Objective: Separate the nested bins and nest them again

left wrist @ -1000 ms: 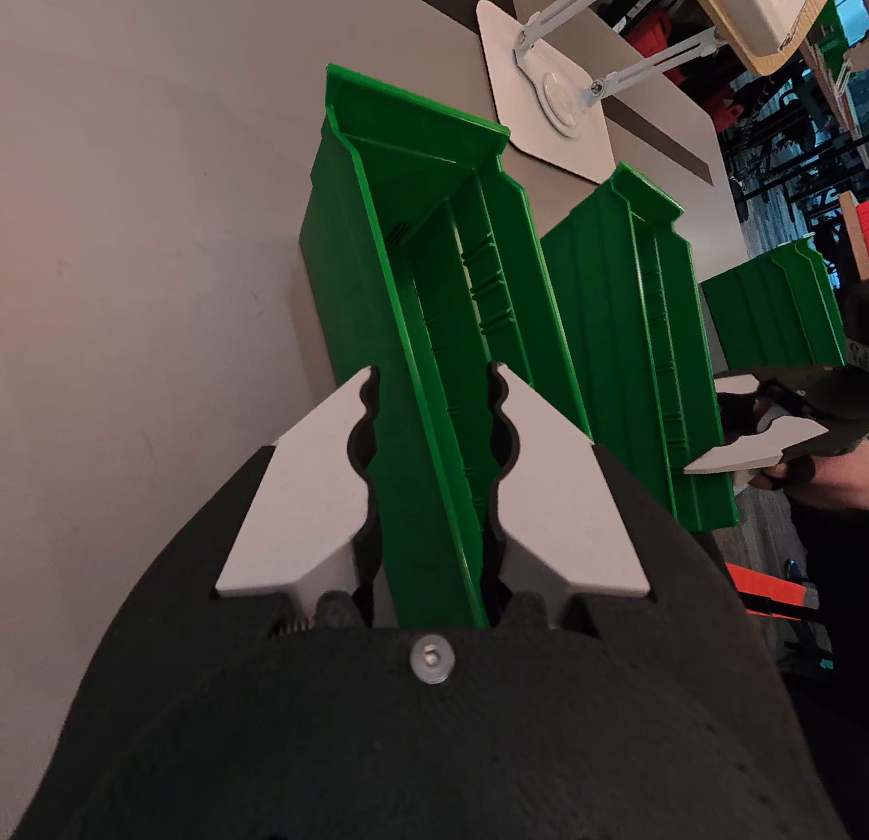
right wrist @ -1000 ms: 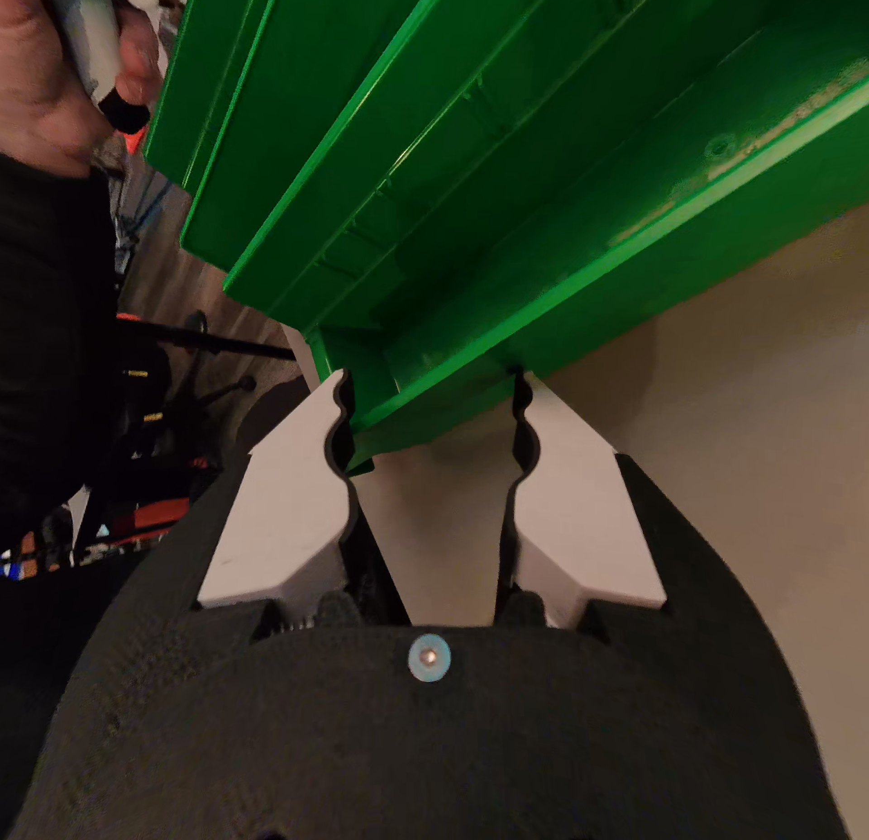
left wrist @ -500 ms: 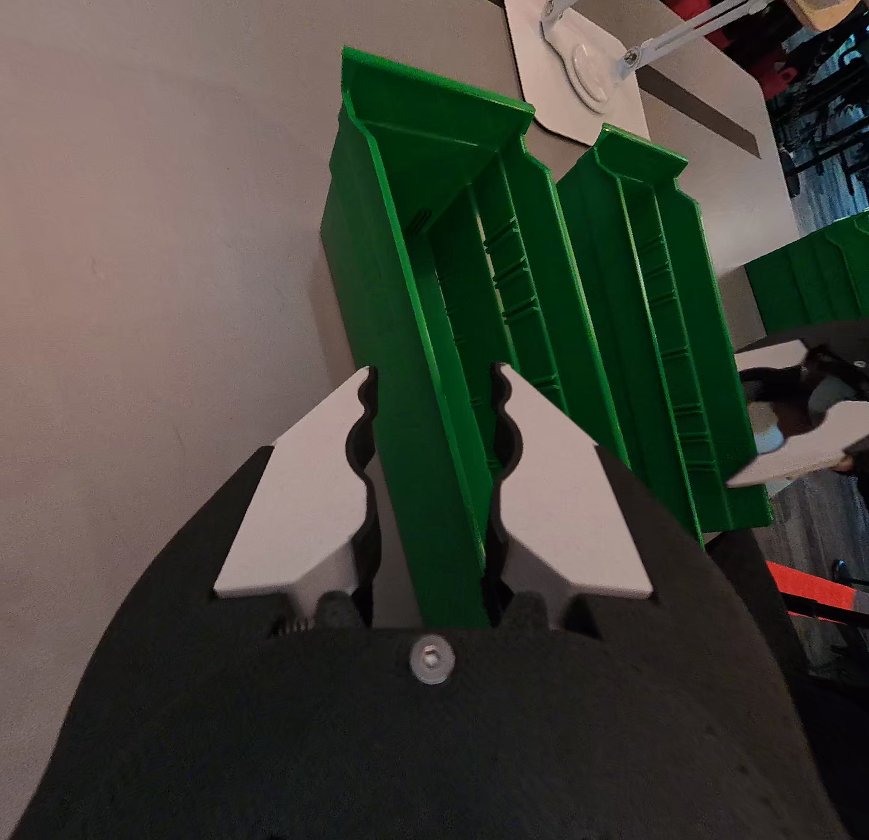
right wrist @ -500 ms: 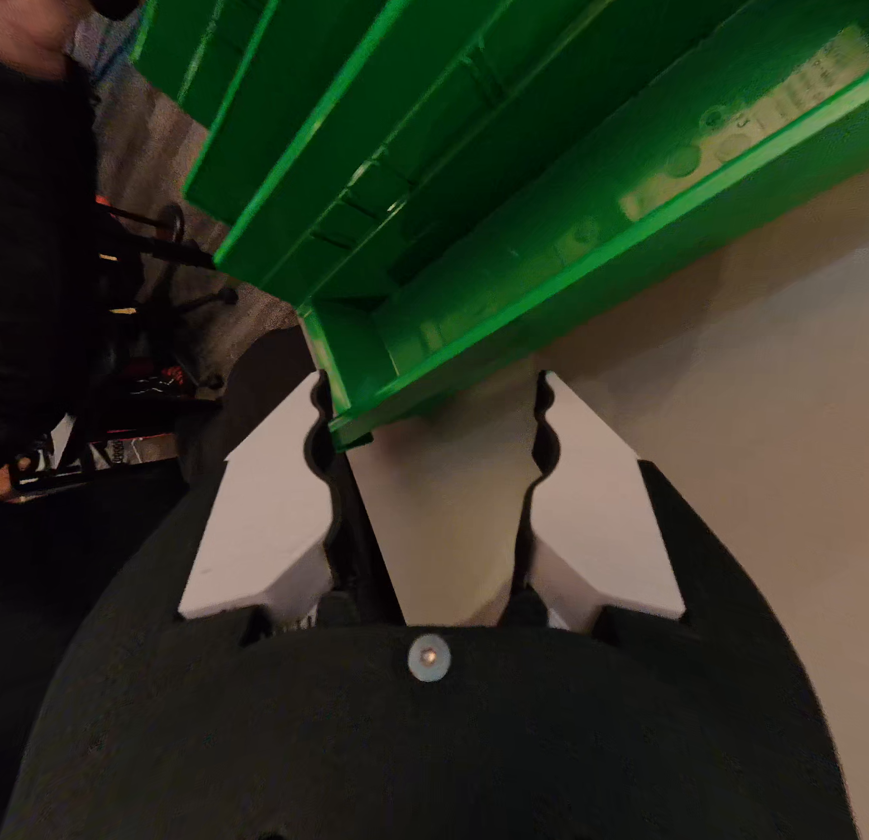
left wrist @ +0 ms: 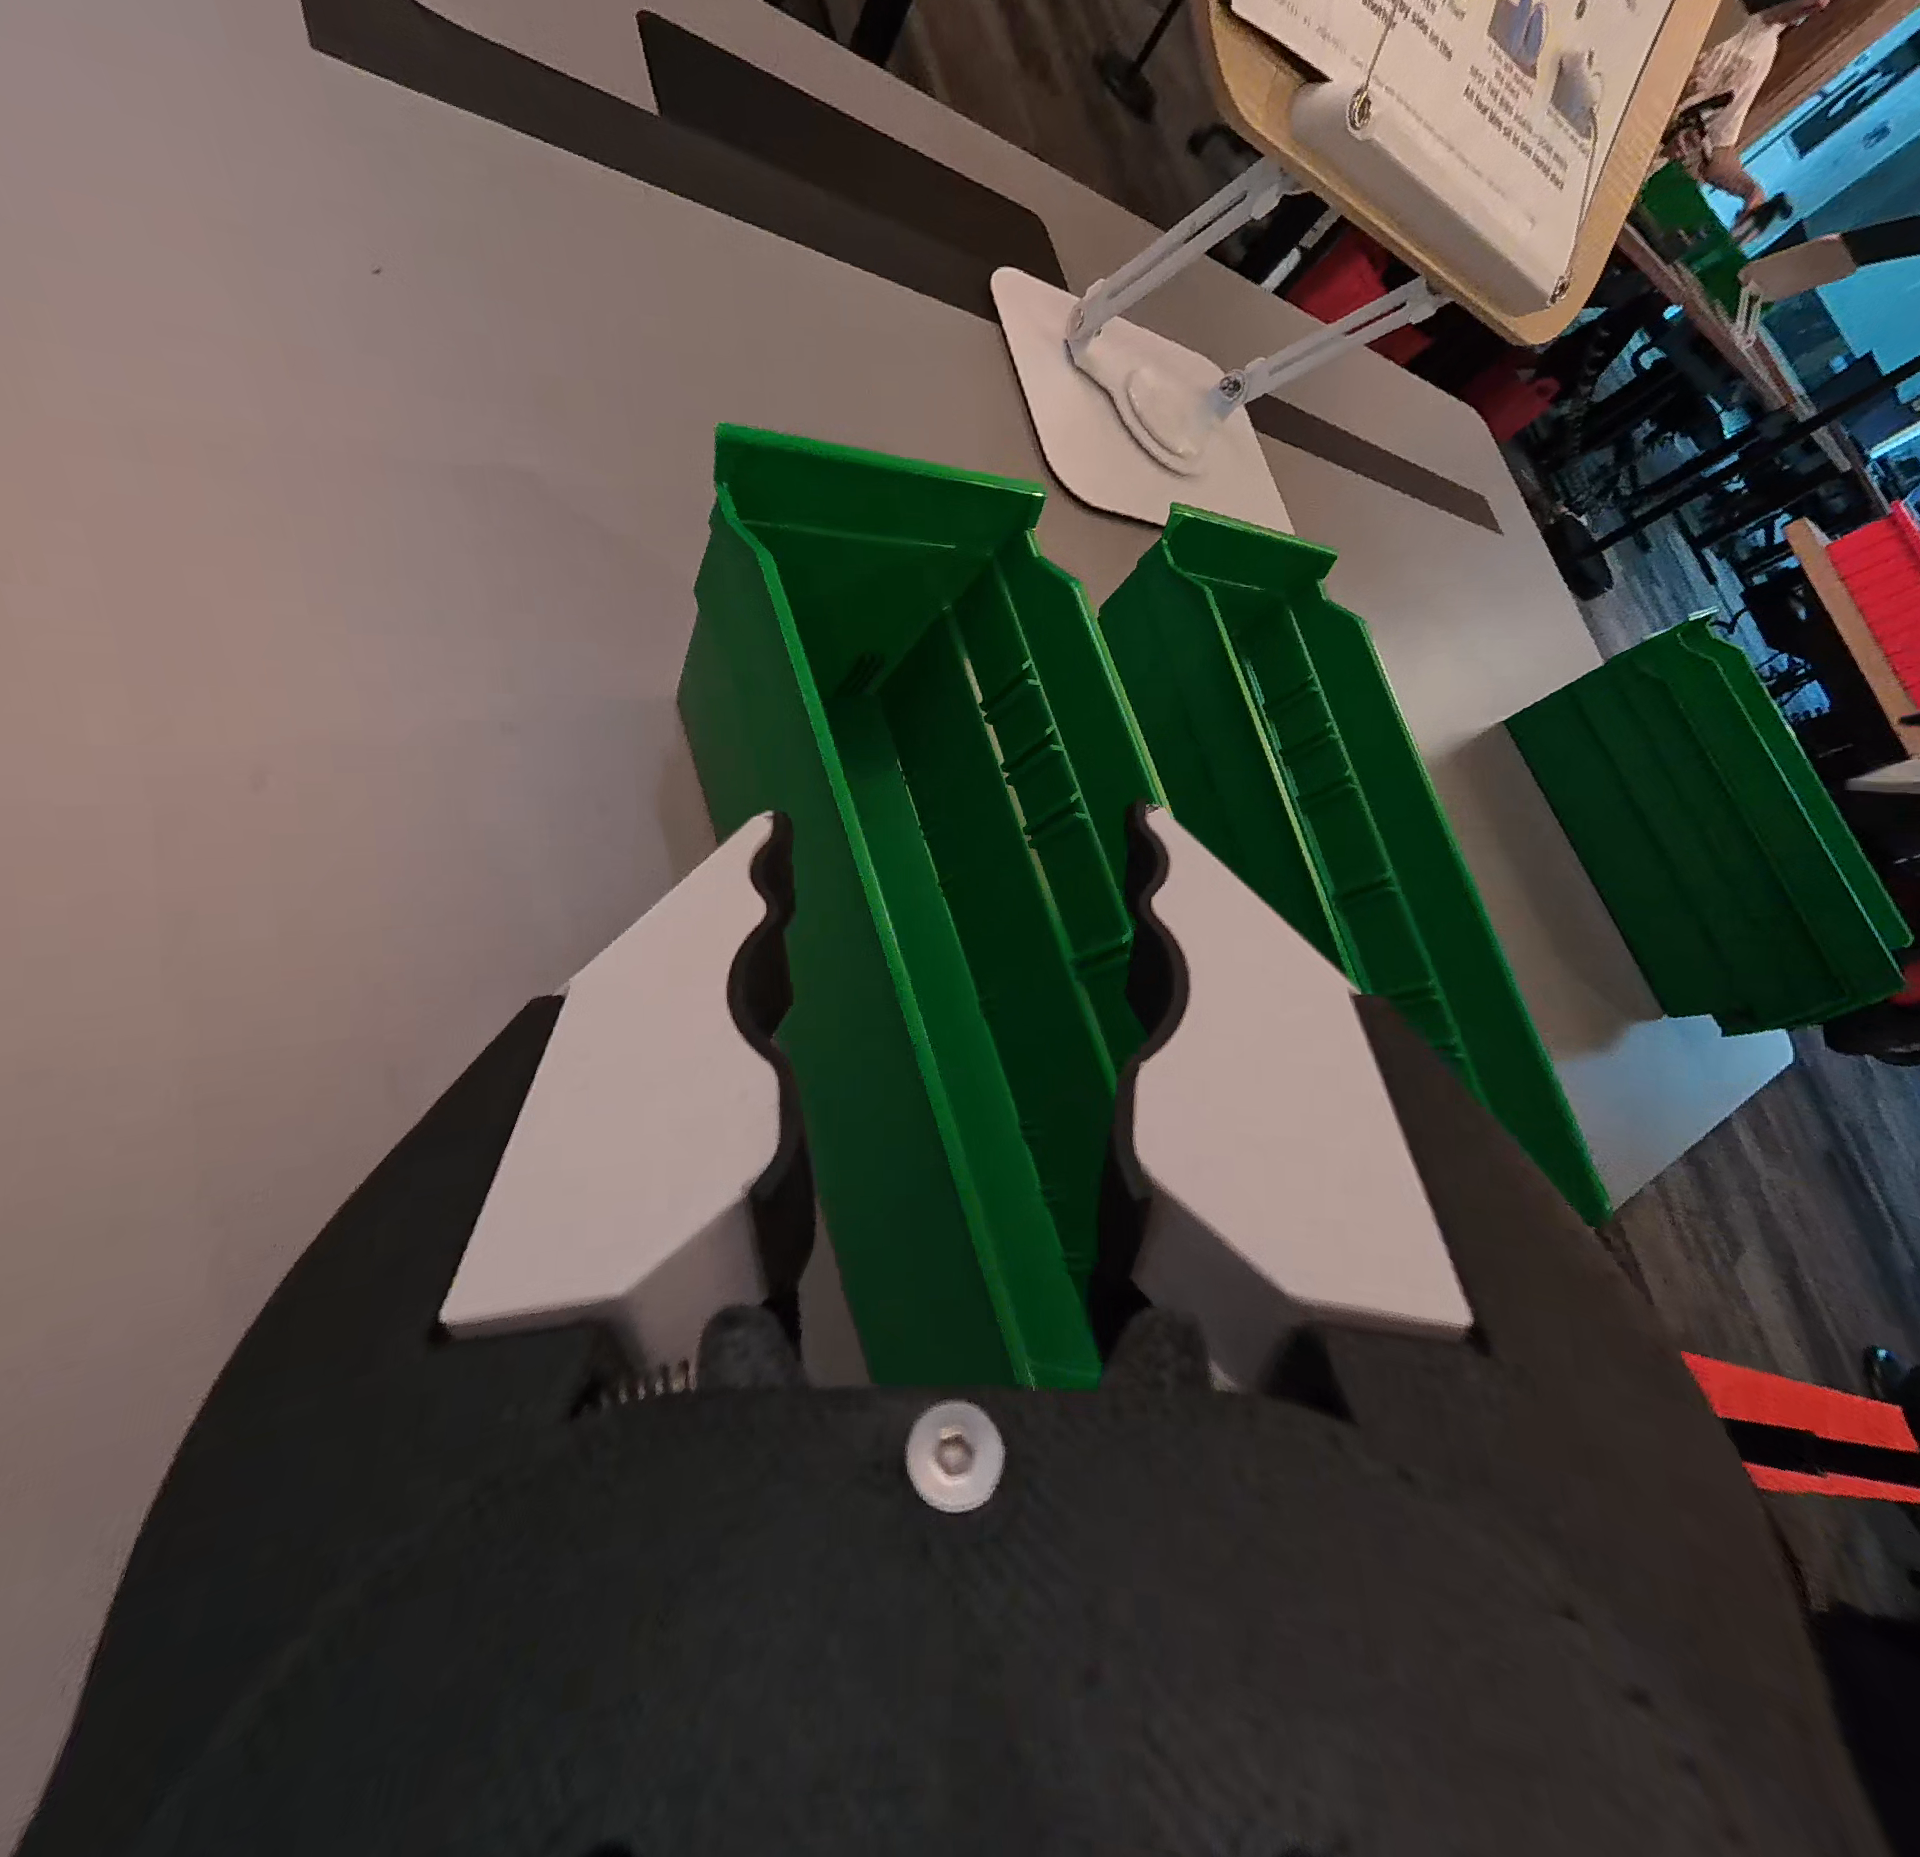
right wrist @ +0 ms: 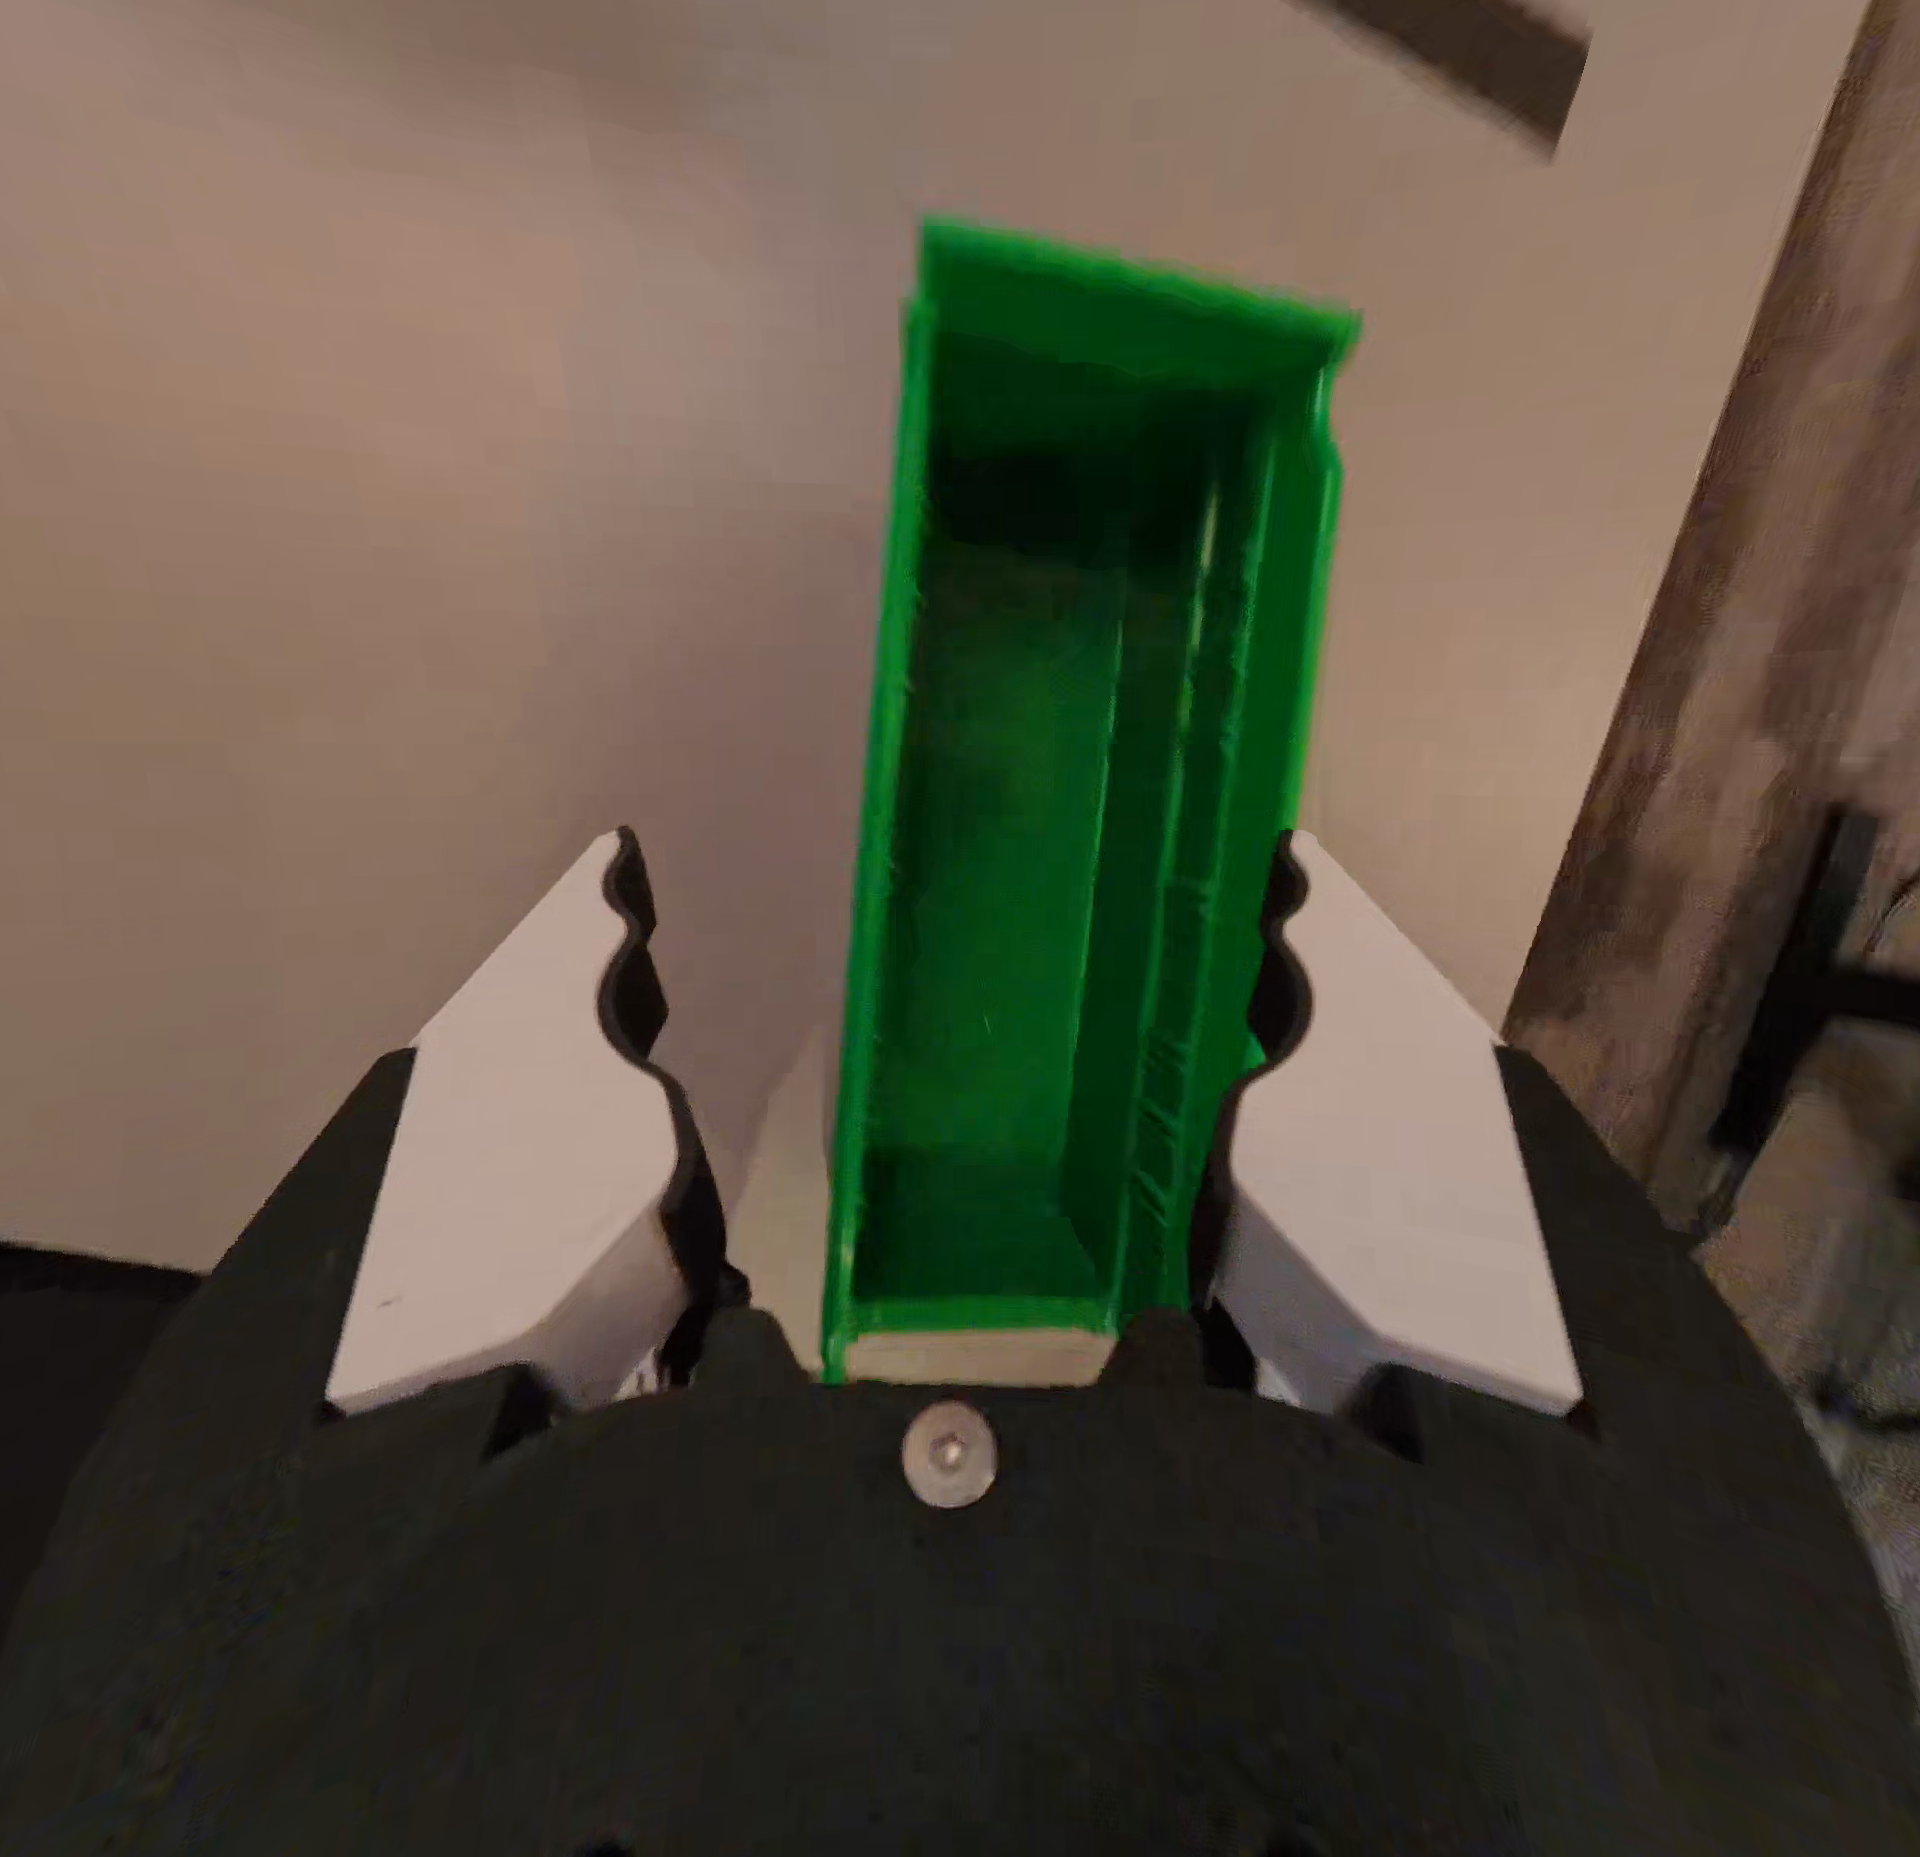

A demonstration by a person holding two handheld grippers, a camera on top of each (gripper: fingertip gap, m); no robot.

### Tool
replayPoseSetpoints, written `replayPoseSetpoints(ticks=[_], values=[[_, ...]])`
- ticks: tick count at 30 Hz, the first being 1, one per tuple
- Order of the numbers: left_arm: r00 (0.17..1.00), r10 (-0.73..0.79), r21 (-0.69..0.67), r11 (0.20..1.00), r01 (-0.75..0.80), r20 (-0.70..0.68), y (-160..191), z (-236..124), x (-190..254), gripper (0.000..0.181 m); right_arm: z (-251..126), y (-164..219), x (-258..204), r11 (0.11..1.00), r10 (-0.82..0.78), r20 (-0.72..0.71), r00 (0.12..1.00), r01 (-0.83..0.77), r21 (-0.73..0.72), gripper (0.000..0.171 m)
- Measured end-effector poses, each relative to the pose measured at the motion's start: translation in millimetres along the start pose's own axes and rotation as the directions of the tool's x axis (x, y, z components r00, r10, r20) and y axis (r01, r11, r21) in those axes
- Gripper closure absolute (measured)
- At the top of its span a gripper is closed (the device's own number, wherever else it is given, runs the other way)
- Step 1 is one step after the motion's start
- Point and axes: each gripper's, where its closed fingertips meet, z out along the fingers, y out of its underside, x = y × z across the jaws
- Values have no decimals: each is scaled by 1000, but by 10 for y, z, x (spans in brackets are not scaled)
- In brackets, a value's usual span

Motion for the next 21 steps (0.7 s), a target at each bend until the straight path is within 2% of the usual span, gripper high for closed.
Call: replayPoseSetpoints(ticks=[2,4,6,9,10,12,13,14,15,16,18,21], values=[[1000,8,5,1000,-8,-7,-2,23,38,120,143,257,174,995,38,18,999,-36,-88,49],[1000,14,7,1000,-14,-13,-2,38,76,121,245,416,259,990,50,25,998,-46,-133,52],[1000,25,8,1000,-25,-6,-5,38,86,123,304,481,291,989,57,41,998,-50,-138,65],[1000,28,18,999,-28,-10,-21,25,101,124,323,475,307,992,73,68,995,-65,-111,69],[1000,29,21,999,-29,-9,-25,21,101,125,311,464,271,993,68,101,993,-58,-107,87],[1000,30,25,999,-30,-9,-34,14,98,126,279,379,181,996,78,176,981,-69,-59,95],[999,31,25,999,-31,-11,-34,16,99,126,289,378,256,996,73,130,989,-67,-52,98],[999,33,23,999,-33,-12,-30,17,98,125,307,442,324,995,55,82,995,-48,-86,60],[999,35,23,999,-35,-10,-28,17,94,125,319,488,346,993,33,64,997,-26,-113,40],[999,36,24,999,-36,-10,-30,15,91,125,322,495,371,993,19,49,999,-13,-116,34],[999,36,26,999,-35,-14,-35,17,91,126,329,488,507,993,27,-4,1000,-27,-115,34],[999,34,21,999,-33,-16,-21,35,87,125,410,503,527,989,63,43,997,-57,-134,43]])
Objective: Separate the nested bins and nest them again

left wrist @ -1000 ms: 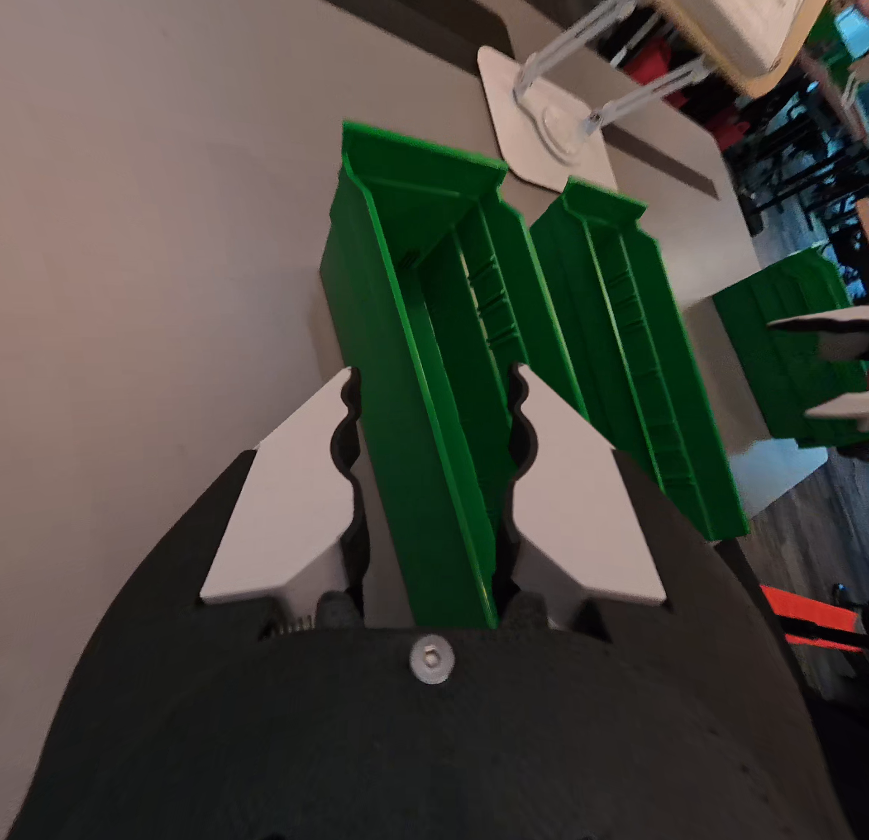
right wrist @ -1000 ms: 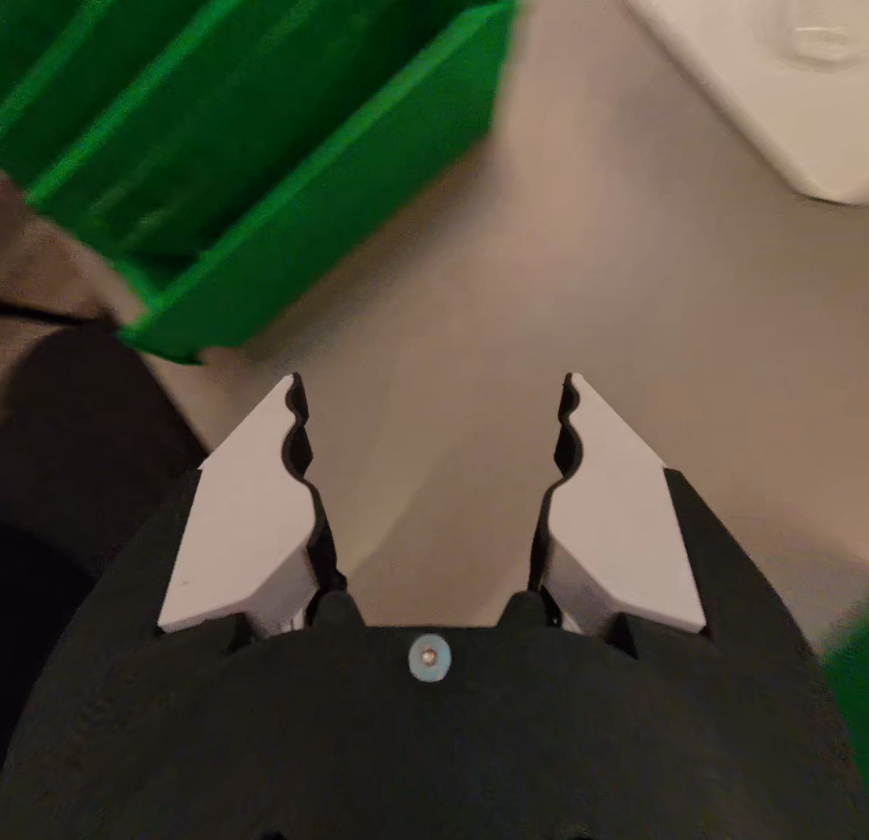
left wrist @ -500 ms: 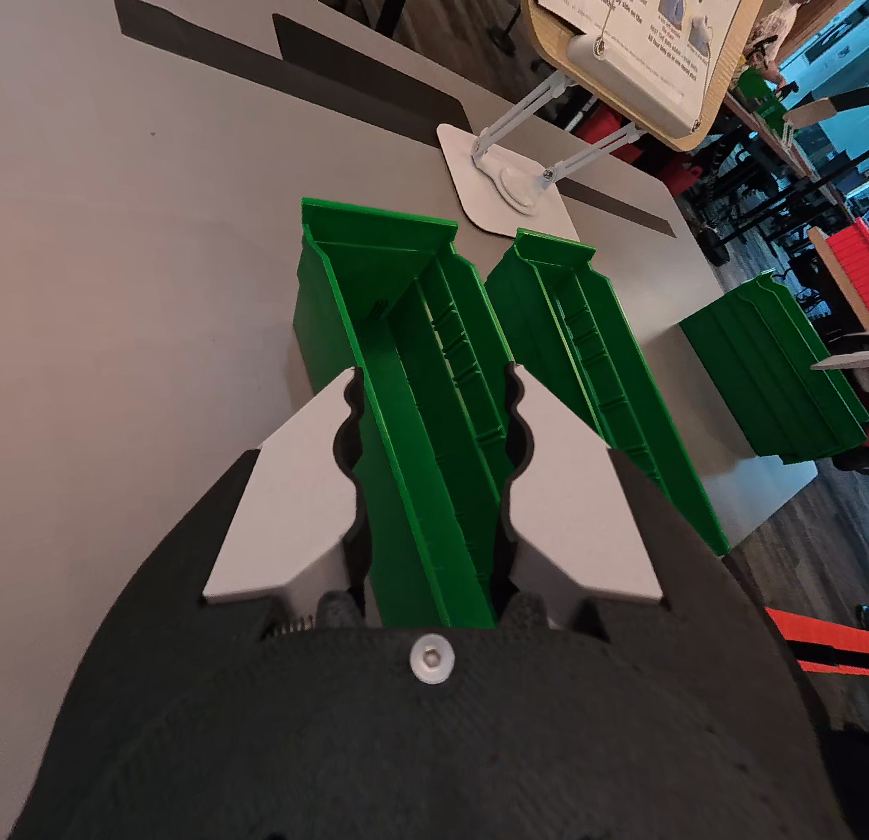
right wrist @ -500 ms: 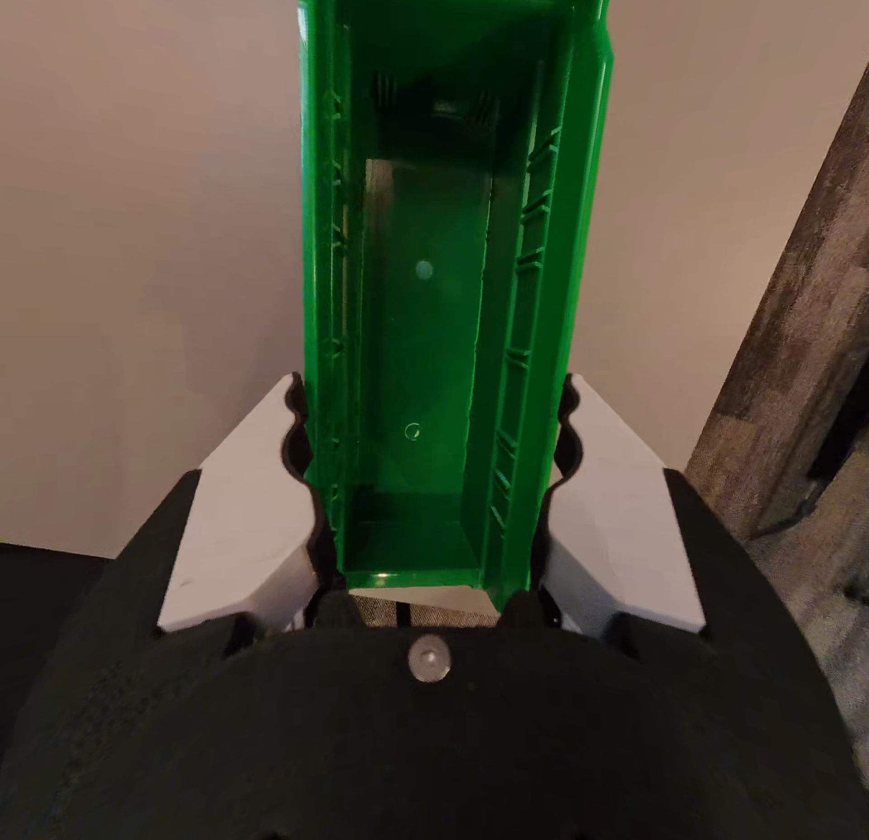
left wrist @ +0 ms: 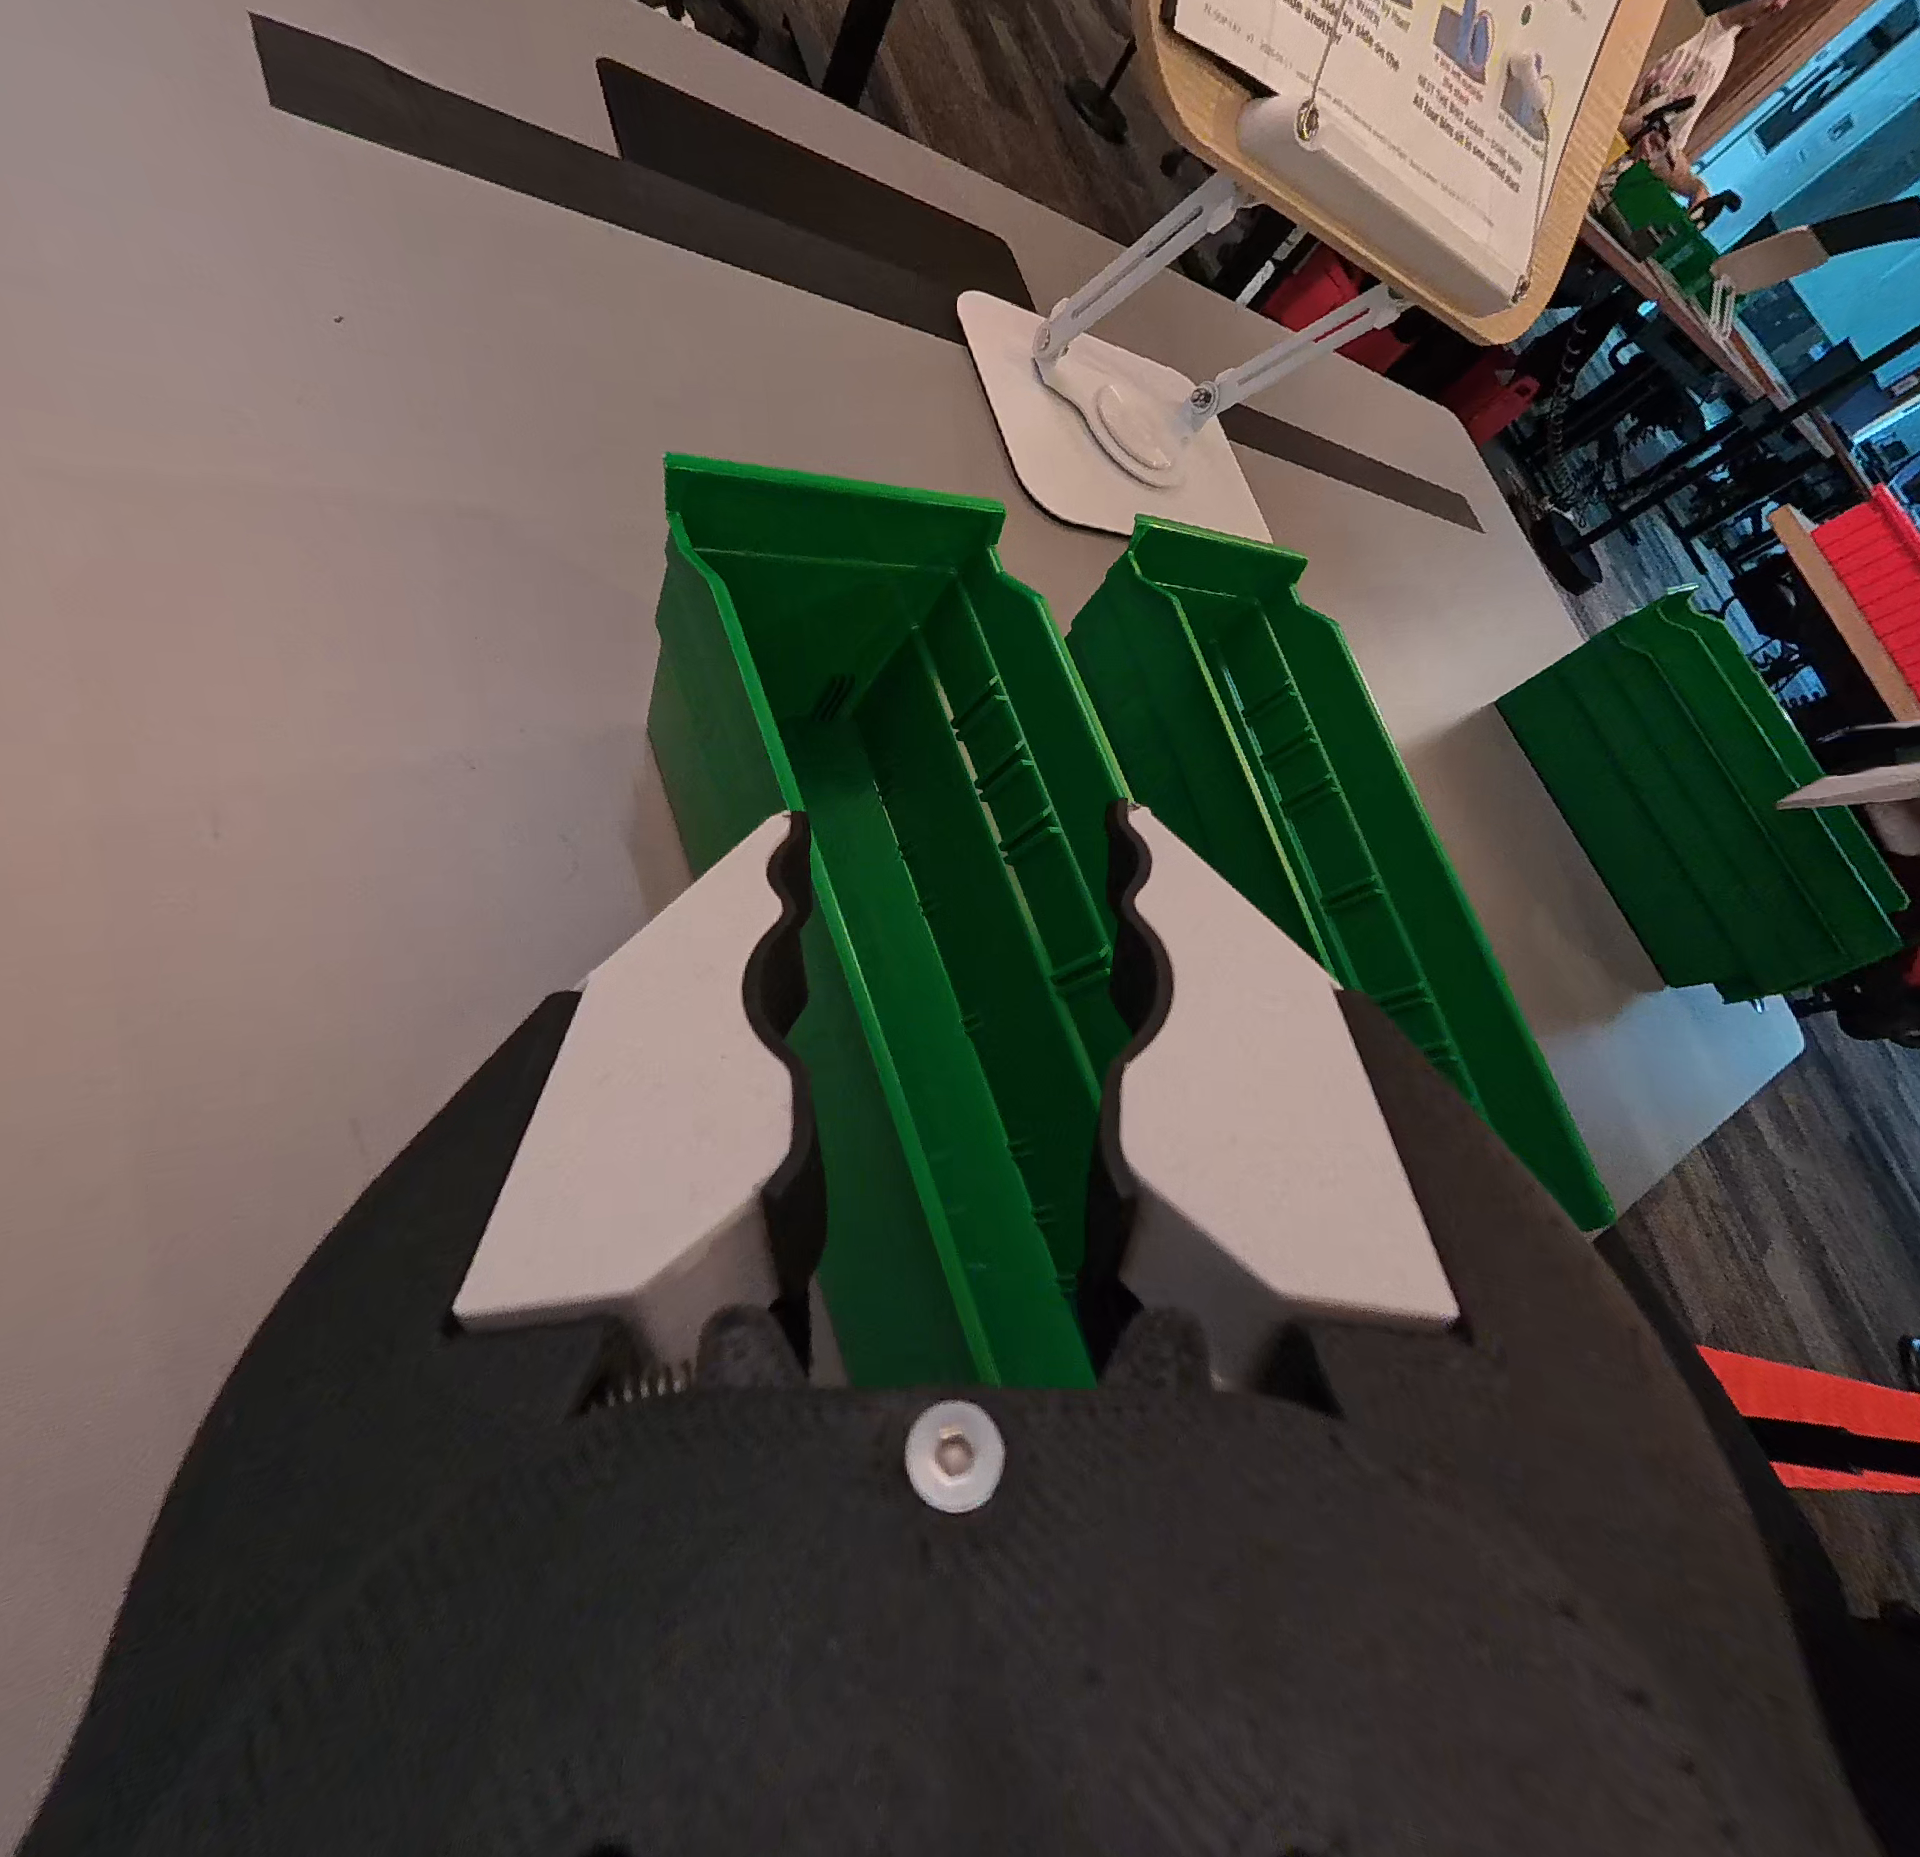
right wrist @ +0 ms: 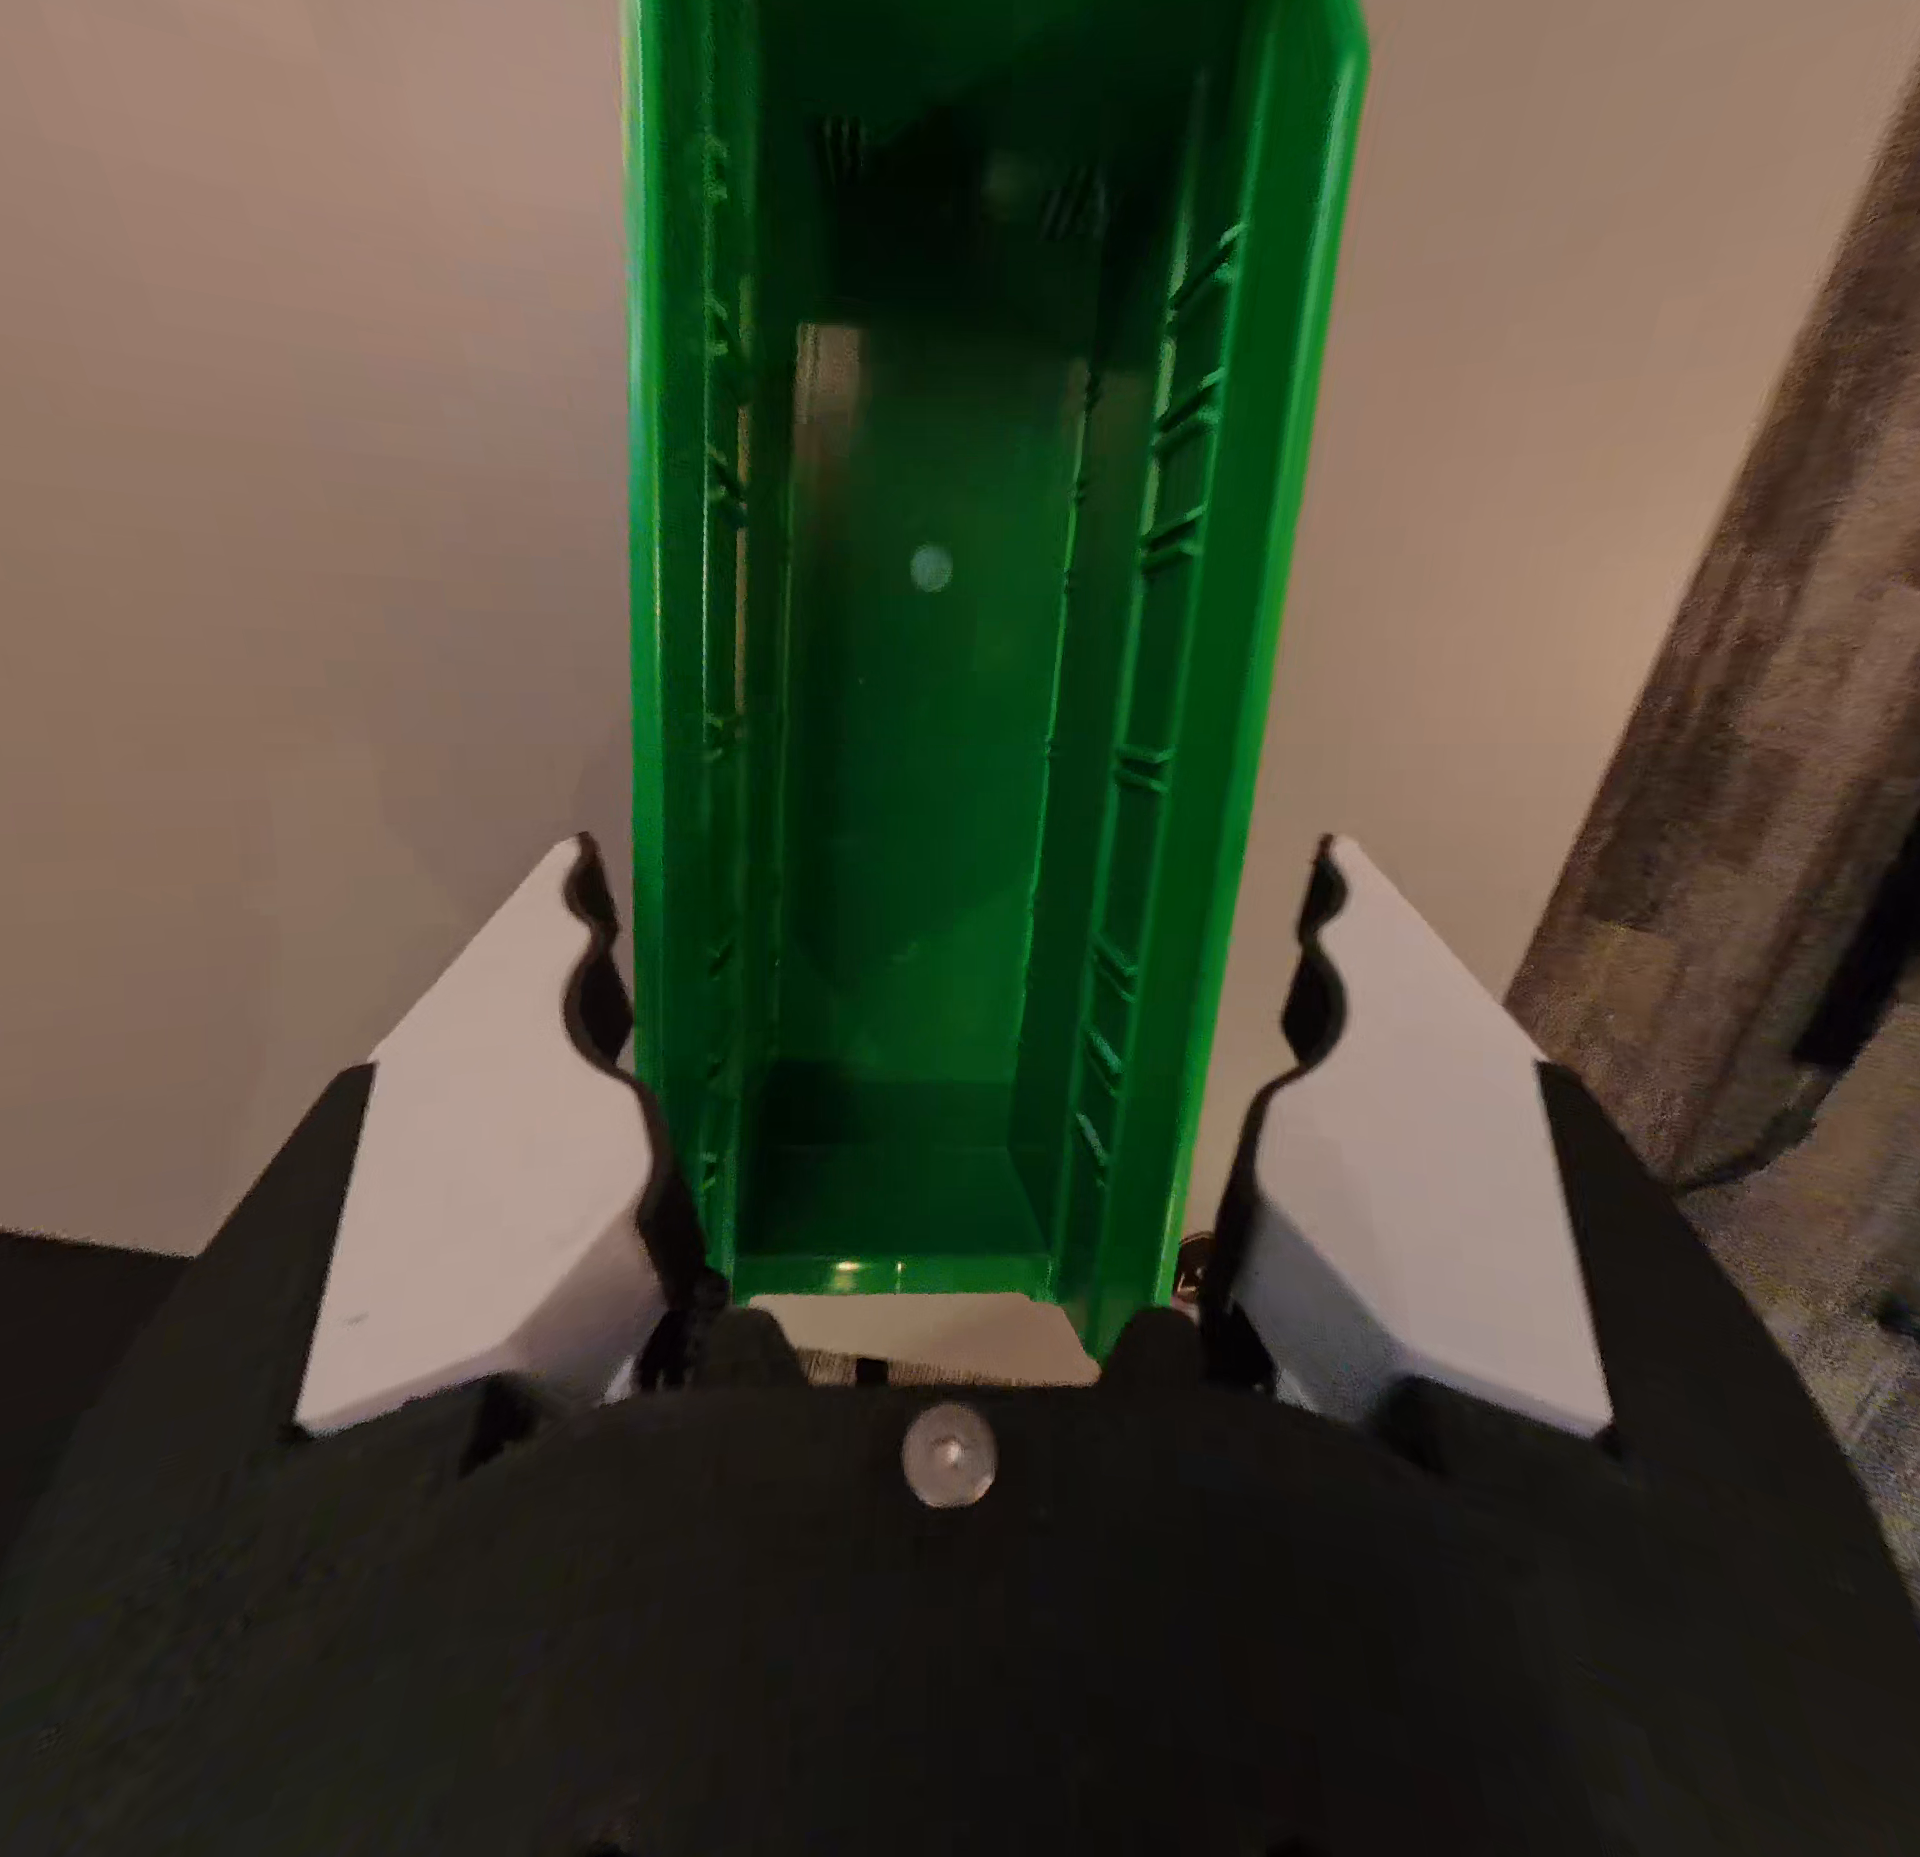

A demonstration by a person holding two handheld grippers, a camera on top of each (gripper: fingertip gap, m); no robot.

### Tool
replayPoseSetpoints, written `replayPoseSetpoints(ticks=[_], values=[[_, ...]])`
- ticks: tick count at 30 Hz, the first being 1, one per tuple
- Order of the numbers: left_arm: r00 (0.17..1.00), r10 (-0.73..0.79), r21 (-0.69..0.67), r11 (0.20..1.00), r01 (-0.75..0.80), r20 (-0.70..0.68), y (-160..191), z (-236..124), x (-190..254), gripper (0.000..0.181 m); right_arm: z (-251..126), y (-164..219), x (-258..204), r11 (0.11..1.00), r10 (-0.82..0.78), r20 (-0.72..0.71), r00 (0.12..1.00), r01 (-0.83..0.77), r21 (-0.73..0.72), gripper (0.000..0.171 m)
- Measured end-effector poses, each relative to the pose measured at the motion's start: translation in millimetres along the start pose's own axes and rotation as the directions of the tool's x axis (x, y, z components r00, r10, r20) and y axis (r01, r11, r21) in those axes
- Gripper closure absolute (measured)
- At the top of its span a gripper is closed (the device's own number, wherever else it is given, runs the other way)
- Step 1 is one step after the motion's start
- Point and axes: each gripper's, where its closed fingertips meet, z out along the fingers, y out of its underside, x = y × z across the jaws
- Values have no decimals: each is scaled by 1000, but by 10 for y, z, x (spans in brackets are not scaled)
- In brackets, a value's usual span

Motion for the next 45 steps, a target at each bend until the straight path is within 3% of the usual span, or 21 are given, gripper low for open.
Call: replayPoseSetpoints(ticks=[5,10,20,24,28,31,36,41,45], values=[[1000,4,-13,1000,-4,-6,31,36,24,125,66,20,-36,999,-6,63,998,8,-36,64],[1000,8,-15,1000,-9,-9,34,52,42,126,30,0,-16,1000,-6,68,998,7,-11,74],[999,33,-15,999,-33,-5,24,66,72,128,-151,-42,81,997,17,65,998,-22,77,79],[989,151,18,988,-151,-3,-194,-38,378,127,-215,-21,12,992,27,97,995,-39,121,80],[940,337,22,941,-337,-54,-350,-33,1062,124,-301,-24,-90,981,22,122,992,-45,188,79],[917,383,3,923,-386,-113,-282,46,1378,124,-266,76,-161,987,-3,117,993,-16,161,76],[902,396,-16,914,-405,-169,-178,149,1583,125,-93,307,-183,998,-39,72,997,36,44,59],[899,377,-25,920,-392,-225,-103,220,1679,125,-110,58,-153,997,-41,50,998,38,71,45],[892,379,-36,916,-399,-246,-52,256,1729,125,99,6,-171,999,-27,113,993,32,-39,50]])
